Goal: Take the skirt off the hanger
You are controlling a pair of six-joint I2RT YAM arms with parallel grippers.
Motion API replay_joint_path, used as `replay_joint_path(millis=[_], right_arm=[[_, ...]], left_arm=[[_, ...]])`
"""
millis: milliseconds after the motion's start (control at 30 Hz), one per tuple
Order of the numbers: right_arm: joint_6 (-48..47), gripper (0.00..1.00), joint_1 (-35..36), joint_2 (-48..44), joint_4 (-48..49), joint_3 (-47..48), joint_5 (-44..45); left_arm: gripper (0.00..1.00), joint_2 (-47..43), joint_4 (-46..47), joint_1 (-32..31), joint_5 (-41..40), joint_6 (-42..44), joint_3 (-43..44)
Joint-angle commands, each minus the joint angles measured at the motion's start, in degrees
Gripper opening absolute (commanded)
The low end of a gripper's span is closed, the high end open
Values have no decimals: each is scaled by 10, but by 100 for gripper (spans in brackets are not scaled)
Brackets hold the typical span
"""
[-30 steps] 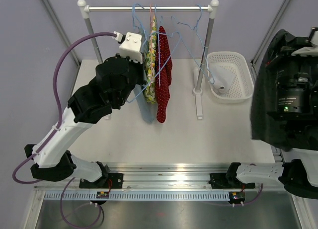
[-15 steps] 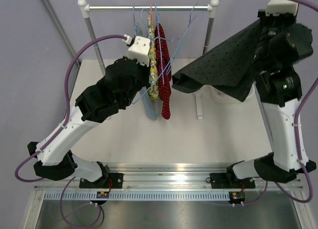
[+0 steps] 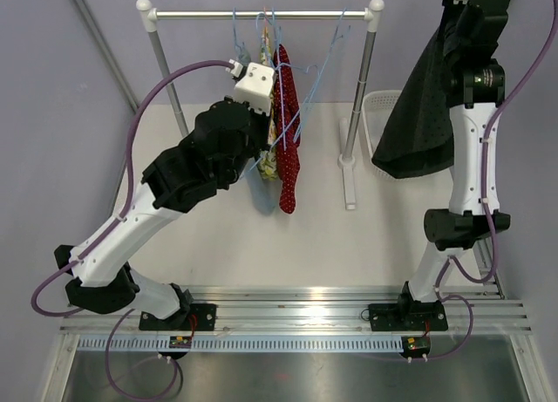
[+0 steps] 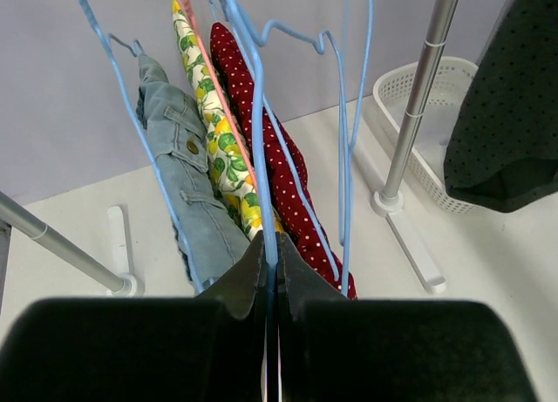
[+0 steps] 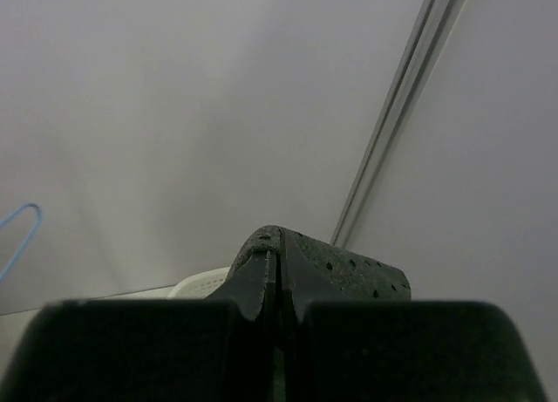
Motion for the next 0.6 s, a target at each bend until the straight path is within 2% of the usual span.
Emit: replay_joint_path(millis=[0, 33, 133, 167, 200, 233, 267, 333, 367, 433, 467, 567], right_arm=[[87, 0, -26, 31, 41, 40, -77], [94, 0, -28, 38, 46, 34, -83], [117, 0, -29, 34, 85, -59, -93], [130, 0, -29, 13, 100, -145, -108], [150, 4, -29, 0, 107, -185, -137], [155, 38, -28, -10, 102, -219, -230], [165, 58, -28, -31, 98, -285, -267], [197, 93, -29, -61, 124, -366, -313], [237, 99, -29, -103, 145, -462, -333], [267, 99, -29, -151, 214, -559, -345], [294, 99, -29, -196, 235, -643, -357], [316, 100, -29, -269, 278, -750, -389]], left_arm=[[0, 17, 41, -3, -11, 20, 22], [0, 21, 42, -2, -11, 23, 26], [0, 42, 49, -1, -16, 23, 36], [0, 47, 55, 0, -17, 38, 46], [0, 54, 57, 2, -18, 40, 52], [0, 68, 62, 3, -18, 48, 60], [0, 77, 64, 7, -22, 53, 71], [0, 99, 58, 16, -25, 63, 117], [0, 121, 53, 20, -23, 67, 134], [0, 141, 56, 35, -18, 75, 180], [0, 162, 57, 40, -5, 77, 196], [0, 210, 63, 67, 18, 79, 253]])
